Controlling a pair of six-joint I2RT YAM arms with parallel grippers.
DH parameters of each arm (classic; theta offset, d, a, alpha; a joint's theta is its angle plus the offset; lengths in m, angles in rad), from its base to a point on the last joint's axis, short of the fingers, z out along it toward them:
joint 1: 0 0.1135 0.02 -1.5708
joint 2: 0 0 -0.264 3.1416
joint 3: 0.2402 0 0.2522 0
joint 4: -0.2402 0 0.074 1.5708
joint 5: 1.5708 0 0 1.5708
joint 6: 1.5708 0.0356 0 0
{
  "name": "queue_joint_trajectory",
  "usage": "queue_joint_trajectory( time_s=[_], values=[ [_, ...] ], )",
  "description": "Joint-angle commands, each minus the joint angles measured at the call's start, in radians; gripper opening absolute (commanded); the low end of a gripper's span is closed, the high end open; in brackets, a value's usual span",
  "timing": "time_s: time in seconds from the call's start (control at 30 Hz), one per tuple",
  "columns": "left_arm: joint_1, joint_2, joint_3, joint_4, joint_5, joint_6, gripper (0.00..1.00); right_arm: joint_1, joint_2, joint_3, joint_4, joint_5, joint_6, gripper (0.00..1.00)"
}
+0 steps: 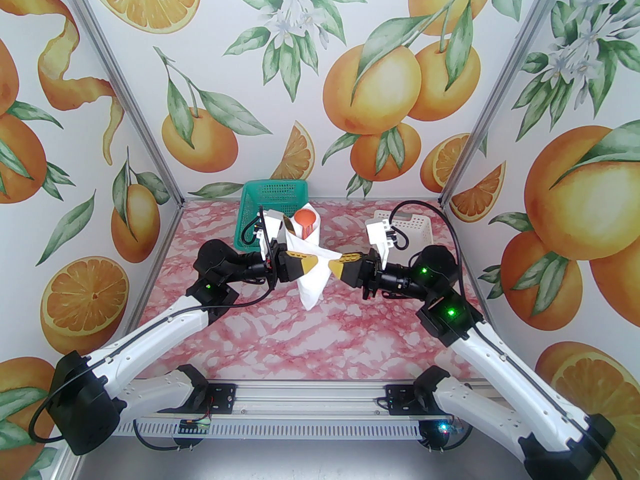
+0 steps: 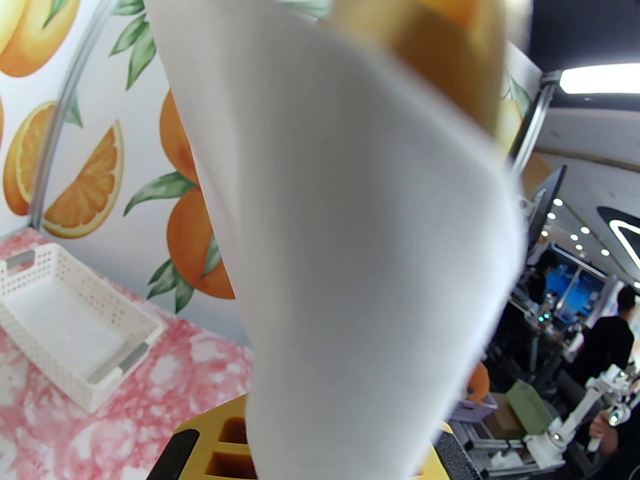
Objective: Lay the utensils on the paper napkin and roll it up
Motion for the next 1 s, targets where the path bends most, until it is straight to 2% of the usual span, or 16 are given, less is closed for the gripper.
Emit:
queue_joint_trajectory(
  time_s=[0.0, 0.17, 0.23, 0.37, 0.4, 0.47, 0.53, 0.63, 0.73, 0.9, 0.97],
  values=[
    [0.009, -0.025, 0.041, -0.003, 0.004, 0.018, 0.0, -0.063, -0.004, 0.048, -0.021, -0.036, -0.015, 0.0],
    [0.009, -0.021, 0.04, -0.008, 0.004, 0.019, 0.0, -0.122, 0.027, 0.093, -0.071, -0.082, -0.051, 0.0],
    [0.009, -0.022, 0.04, -0.02, -0.012, 0.025, 0.0, -0.136, 0.018, 0.094, -0.094, -0.077, -0.055, 0.13],
    [0.01, -0.029, 0.053, -0.094, -0.086, 0.077, 0.0, -0.135, -0.056, 0.031, -0.127, -0.043, -0.047, 0.52],
    [0.011, -0.031, 0.055, -0.107, -0.106, 0.09, 0.0, -0.133, -0.078, 0.009, -0.122, -0.034, -0.035, 0.59],
    [0.012, -0.035, 0.055, -0.117, -0.152, 0.102, 0.0, -0.12, -0.134, -0.043, -0.108, -0.002, -0.016, 0.71],
    [0.014, -0.036, 0.054, -0.117, -0.187, 0.106, 0.0, -0.09, -0.171, -0.082, -0.087, 0.051, -0.008, 0.77],
    [0.011, -0.035, 0.052, -0.112, -0.23, 0.1, 0.0, -0.006, -0.178, -0.115, -0.069, 0.142, -0.02, 0.8],
    [0.013, -0.035, 0.051, -0.112, -0.248, 0.096, 0.0, 0.072, -0.122, -0.123, -0.036, 0.195, -0.033, 0.81],
    [0.012, -0.035, 0.048, -0.121, -0.254, 0.095, 0.0, 0.117, -0.016, -0.1, 0.036, 0.192, -0.031, 0.79],
    [0.012, -0.036, 0.046, -0.124, -0.257, 0.095, 0.0, 0.132, 0.022, -0.083, 0.052, 0.177, -0.029, 0.75]
  ],
)
